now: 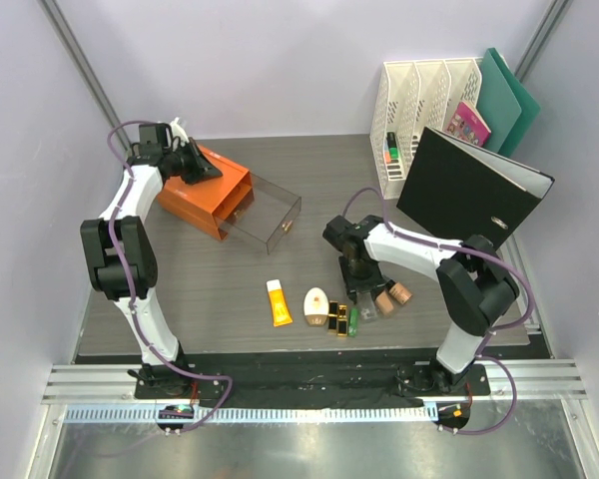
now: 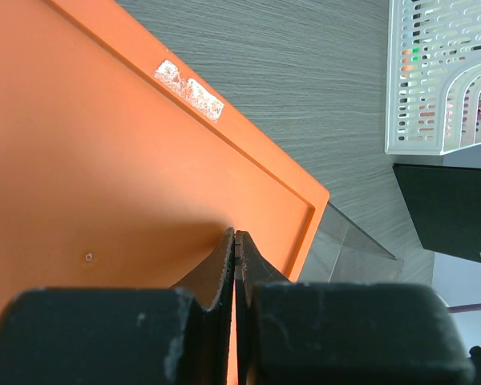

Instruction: Organize the makeup

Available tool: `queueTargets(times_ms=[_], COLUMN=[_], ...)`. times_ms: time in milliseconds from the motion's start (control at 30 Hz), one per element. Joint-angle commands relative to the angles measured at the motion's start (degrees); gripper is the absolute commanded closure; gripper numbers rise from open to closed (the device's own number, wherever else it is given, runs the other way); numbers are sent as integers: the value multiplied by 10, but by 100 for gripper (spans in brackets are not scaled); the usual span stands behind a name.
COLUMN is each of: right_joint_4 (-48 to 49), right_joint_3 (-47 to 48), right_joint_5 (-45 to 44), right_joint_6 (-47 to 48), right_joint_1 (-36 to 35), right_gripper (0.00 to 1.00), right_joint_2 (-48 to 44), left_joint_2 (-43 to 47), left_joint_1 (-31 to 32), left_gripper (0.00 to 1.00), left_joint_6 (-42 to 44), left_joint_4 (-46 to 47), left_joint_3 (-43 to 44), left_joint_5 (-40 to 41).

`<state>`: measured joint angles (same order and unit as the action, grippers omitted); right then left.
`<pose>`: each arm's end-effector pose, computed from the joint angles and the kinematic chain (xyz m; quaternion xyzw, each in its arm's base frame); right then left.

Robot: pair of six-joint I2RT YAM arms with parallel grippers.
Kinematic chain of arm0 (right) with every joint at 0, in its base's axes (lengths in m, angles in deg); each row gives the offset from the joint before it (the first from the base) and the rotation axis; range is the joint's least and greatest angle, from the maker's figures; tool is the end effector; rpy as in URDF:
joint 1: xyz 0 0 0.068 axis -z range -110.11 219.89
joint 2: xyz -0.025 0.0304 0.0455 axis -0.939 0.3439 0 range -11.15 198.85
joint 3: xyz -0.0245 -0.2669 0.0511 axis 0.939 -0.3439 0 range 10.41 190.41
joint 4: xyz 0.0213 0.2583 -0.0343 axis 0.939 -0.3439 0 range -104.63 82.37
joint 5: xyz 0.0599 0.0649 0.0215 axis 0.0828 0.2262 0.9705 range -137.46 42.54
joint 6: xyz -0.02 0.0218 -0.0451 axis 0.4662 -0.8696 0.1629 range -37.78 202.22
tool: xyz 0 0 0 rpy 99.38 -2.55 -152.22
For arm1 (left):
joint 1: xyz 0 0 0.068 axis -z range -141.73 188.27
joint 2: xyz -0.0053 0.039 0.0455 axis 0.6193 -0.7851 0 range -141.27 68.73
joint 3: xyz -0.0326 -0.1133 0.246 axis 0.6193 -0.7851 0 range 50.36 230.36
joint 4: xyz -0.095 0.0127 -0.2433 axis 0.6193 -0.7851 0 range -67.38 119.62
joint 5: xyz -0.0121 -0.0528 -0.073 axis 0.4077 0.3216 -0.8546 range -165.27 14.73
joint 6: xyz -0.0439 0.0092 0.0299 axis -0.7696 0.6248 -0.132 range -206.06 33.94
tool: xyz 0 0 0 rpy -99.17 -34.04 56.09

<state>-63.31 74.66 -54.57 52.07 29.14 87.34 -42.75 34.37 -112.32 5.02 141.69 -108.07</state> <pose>0.2266 0.1895 0.1770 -0.0921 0.9938 -0.0501 0.0364 0.4414 0.0107 0.2579 -0.1255 0.8833 -0.3272 0.3114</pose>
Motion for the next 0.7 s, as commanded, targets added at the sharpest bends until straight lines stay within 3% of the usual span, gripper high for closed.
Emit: queueTargets(times_ms=[0,367,667], right_joint_4=[49,-39,-72], right_joint_3=[13,158,403], right_joint_5=[1,-42,17], right_joint_6=[-5,17,15], right_joint_1=[-3,-3,1], right_gripper=[95,99,99], right_joint_2=[26,-9,16], left_joint_2=[-75,-78,-83], left_joint_1=[1,1,1], left_gripper=[100,100,100], left_joint_6=[60,61,63], left_joint_4=[-223,-224,-223], left_joint_3=[-66,-63,-64], left_joint_5=[118,118,121])
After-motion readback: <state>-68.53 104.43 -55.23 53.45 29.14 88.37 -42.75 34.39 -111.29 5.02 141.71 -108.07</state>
